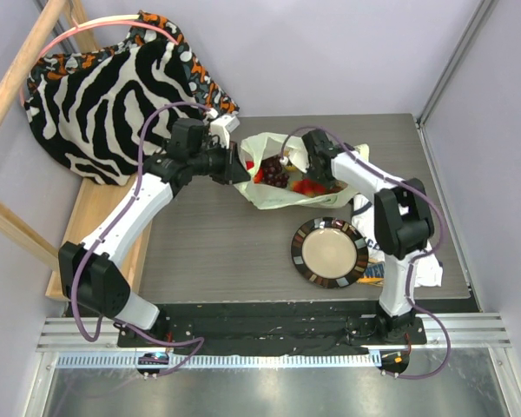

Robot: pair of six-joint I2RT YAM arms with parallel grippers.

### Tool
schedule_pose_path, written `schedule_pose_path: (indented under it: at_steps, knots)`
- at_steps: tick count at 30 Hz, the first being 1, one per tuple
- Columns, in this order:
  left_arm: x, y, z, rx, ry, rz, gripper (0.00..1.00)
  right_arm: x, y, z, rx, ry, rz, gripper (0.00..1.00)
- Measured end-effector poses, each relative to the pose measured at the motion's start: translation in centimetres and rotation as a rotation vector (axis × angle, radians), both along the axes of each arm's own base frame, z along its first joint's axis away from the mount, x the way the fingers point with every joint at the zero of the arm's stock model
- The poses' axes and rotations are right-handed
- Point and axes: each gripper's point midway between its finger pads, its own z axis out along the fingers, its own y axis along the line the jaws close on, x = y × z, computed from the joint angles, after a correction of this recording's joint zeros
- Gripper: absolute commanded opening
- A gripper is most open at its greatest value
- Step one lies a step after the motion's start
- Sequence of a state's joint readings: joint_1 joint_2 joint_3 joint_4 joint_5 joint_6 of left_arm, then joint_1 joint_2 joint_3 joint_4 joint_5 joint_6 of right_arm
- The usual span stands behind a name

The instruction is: Take the fake fruits out of the plastic bag

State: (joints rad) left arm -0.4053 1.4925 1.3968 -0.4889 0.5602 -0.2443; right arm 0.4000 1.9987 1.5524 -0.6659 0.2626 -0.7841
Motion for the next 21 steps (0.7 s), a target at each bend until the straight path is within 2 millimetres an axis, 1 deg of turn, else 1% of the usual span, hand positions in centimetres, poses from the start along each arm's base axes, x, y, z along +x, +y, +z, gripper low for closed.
schedule_pose_path:
  at_steps: [2, 4, 5, 6, 8, 9, 11, 12, 14, 16, 19, 20, 21]
  knots:
    - [0.3, 0.0, 0.1, 0.007, -0.012, -0.003, 0.05, -0.9, 1.7, 2.6, 0.092, -0.034, 0.012, 0.01]
    - [0.5, -0.1, 0.8, -0.002, -0.019, 0.005, 0.05, -2.2, 4.0, 5.9, 0.196, -0.063, 0.053, 0.01]
    - [0.6, -0.2, 1.5, -0.019, -0.022, 0.014, 0.05, -3.3, 5.6, 8.0, 0.263, -0.073, 0.085, 0.01]
    - [0.7, -0.3, 1.9, -0.028, -0.026, 0.017, 0.05, -4.5, 7.1, 10.3, 0.326, -0.085, 0.122, 0.01]
    - [0.8, -0.7, 3.1, -0.069, -0.027, 0.026, 0.05, -6.9, 9.9, 15.4, 0.449, -0.124, 0.203, 0.01]
    - [0.8, -0.8, 3.6, -0.089, -0.025, 0.031, 0.05, -8.1, 11.0, 17.5, 0.499, -0.143, 0.243, 0.01]
    - [0.7, -1.0, 4.4, -0.117, -0.024, 0.038, 0.05, -10.9, 12.7, 21.2, 0.582, -0.167, 0.322, 0.01]
    - [0.7, -1.0, 4.6, -0.125, -0.028, 0.039, 0.05, -12.3, 13.1, 22.6, 0.615, -0.171, 0.355, 0.01]
    - [0.7, -1.0, 4.9, -0.13, -0.034, 0.041, 0.05, -15.1, 13.0, 24.2, 0.652, -0.165, 0.395, 0.01]
    - [0.8, -0.9, 5.0, -0.126, -0.039, 0.048, 0.05, -17.3, 12.4, 24.8, 0.673, -0.155, 0.418, 0.01]
    - [1.0, -0.5, 4.8, -0.11, -0.053, 0.055, 0.05, -20.8, 11.0, 24.2, 0.677, -0.112, 0.441, 0.01]
    - [1.1, -0.3, 4.6, -0.101, -0.057, 0.059, 0.05, -22.4, 10.3, 23.4, 0.671, -0.083, 0.446, 0.01]
    - [1.3, -0.1, 4.5, -0.093, -0.062, 0.061, 0.05, -23.5, 9.7, 22.7, 0.665, -0.061, 0.45, 0.01]
